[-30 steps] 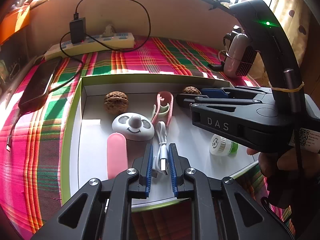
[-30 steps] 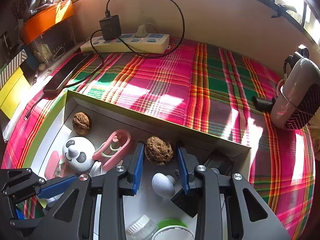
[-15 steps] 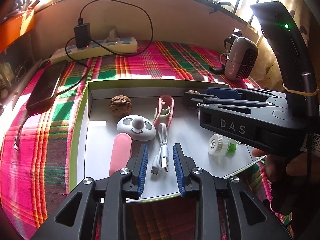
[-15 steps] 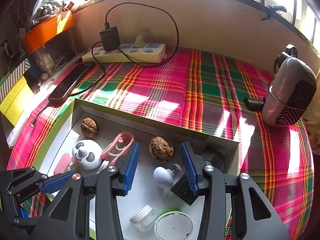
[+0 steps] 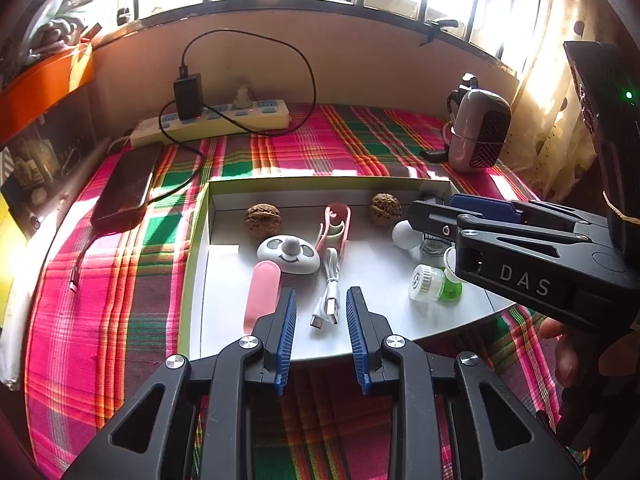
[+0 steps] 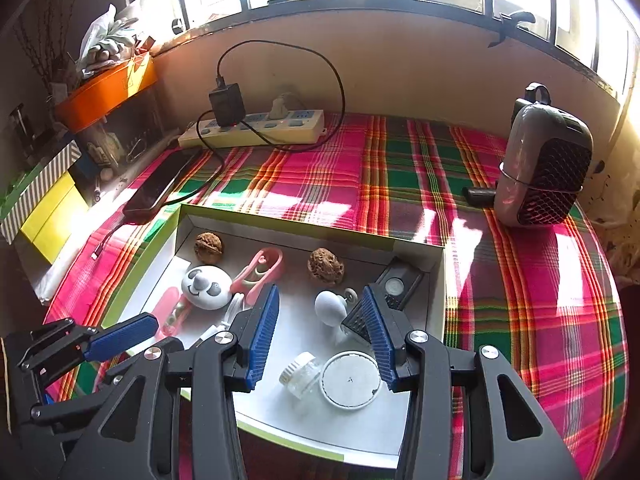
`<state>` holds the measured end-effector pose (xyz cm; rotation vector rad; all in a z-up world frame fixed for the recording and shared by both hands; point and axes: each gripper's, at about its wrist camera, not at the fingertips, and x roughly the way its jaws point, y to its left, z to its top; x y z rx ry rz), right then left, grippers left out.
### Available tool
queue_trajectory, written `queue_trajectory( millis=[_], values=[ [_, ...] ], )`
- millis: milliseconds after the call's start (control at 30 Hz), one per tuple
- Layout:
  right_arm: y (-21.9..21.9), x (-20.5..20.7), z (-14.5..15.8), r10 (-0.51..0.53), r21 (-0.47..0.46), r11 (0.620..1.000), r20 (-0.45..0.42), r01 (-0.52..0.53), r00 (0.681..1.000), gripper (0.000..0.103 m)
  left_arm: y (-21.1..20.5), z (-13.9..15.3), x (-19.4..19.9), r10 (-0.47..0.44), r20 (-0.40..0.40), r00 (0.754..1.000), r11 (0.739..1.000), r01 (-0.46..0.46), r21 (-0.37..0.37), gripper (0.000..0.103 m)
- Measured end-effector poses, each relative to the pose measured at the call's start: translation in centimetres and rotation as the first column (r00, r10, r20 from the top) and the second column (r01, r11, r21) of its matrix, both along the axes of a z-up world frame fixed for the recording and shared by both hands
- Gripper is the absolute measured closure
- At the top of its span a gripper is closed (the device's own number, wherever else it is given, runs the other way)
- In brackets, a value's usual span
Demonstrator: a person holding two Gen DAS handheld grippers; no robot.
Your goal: Organize objects
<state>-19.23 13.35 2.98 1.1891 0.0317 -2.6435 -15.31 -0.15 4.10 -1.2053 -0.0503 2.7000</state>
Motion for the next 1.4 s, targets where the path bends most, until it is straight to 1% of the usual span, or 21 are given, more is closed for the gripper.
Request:
queue_trajectory(
  millis=[67, 167, 267, 367, 467, 533, 600, 667, 733, 900, 1067, 1100, 1200, 1300, 1400],
  values=[
    [0.0, 0.9, 0.4, -0.002, 0.007, 1.000, -0.014, 0.002, 1.000, 0.058, 0.2, 0.3, 0.7, 0.003, -0.015, 1.000, 1.000, -0.003, -0.020, 0.079],
    [0.1, 2.2, 0.8, -0.008, 0.010, 1.000, -0.028, 0.009, 1.000, 0.058, 0.2, 0.6, 1.6, -0.001, -0.019, 1.000, 1.000, 0.001, -0.006, 0.079],
    [0.4, 3.5, 0.7, -0.026, 0.004, 1.000, -0.024, 0.026, 0.999, 0.058, 0.5, 0.8, 2.6, 0.005, -0.033, 0.999, 1.000, -0.006, -0.020, 0.079],
    [1.0, 5.0, 0.6, -0.043, -0.003, 0.999, -0.025, 0.043, 0.999, 0.058, 0.7, 0.8, 3.6, 0.005, -0.029, 1.000, 1.000, -0.006, -0.027, 0.079],
    [1.5, 6.4, 0.5, -0.058, -0.005, 0.998, -0.029, 0.058, 0.998, 0.058, 1.2, 0.8, 4.8, 0.013, -0.052, 0.999, 0.997, -0.016, -0.071, 0.079],
    [1.8, 7.2, 0.3, -0.072, 0.009, 0.997, -0.030, 0.073, 0.997, 0.058, 1.2, 0.7, 5.3, 0.012, -0.040, 0.999, 0.998, -0.015, -0.066, 0.079],
    [2.0, 7.9, -0.2, -0.077, 0.003, 0.997, -0.015, 0.077, 0.997, 0.058, 1.3, 0.3, 5.8, 0.013, -0.030, 0.999, 0.998, -0.015, -0.063, 0.079],
    [2.2, 8.6, -0.8, -0.087, 0.006, 0.996, -0.001, 0.087, 0.996, 0.058, 1.5, 0.0, 6.2, 0.022, -0.027, 0.999, 0.996, -0.024, -0.080, 0.079],
    [2.2, 9.2, -1.5, -0.094, 0.020, 0.995, 0.016, 0.093, 0.995, 0.058, 1.7, -0.5, 6.7, 0.025, -0.012, 1.000, 0.997, -0.025, -0.078, 0.079],
    [2.5, 10.3, -3.3, -0.097, 0.031, 0.995, 0.058, 0.096, 0.994, 0.058, 2.3, -1.9, 7.4, 0.027, 0.025, 0.999, 0.995, -0.024, -0.101, 0.079],
    [3.0, 11.0, -4.7, -0.119, 0.045, 0.992, 0.091, 0.115, 0.989, 0.058, 2.4, -2.7, 7.8, 0.046, 0.034, 0.998, 0.993, -0.042, -0.114, 0.079],
    [3.2, 11.2, -4.6, -0.120, 0.041, 0.992, 0.083, 0.117, 0.989, 0.058, 2.4, -2.8, 7.9, 0.046, 0.037, 0.998, 0.992, -0.042, -0.116, 0.079],
    [3.2, 11.7, -4.7, -0.118, 0.050, 0.992, 0.084, 0.115, 0.989, 0.049, 2.6, -3.2, 8.0, 0.046, 0.055, 0.997, 0.992, -0.040, -0.116, 0.079],
    [3.2, 12.3, -4.8, -0.119, 0.067, 0.991, 0.073, 0.114, 0.990, 0.048, 2.9, -3.6, 8.4, 0.042, 0.062, 0.997, 0.992, -0.034, -0.122, 0.079],
    [3.1, 12.7, -4.8, -0.122, 0.084, 0.990, 0.066, 0.117, 0.990, 0.048, 3.0, -3.7, 8.8, 0.051, 0.052, 0.997, 0.991, -0.044, -0.127, 0.079]
  ],
)
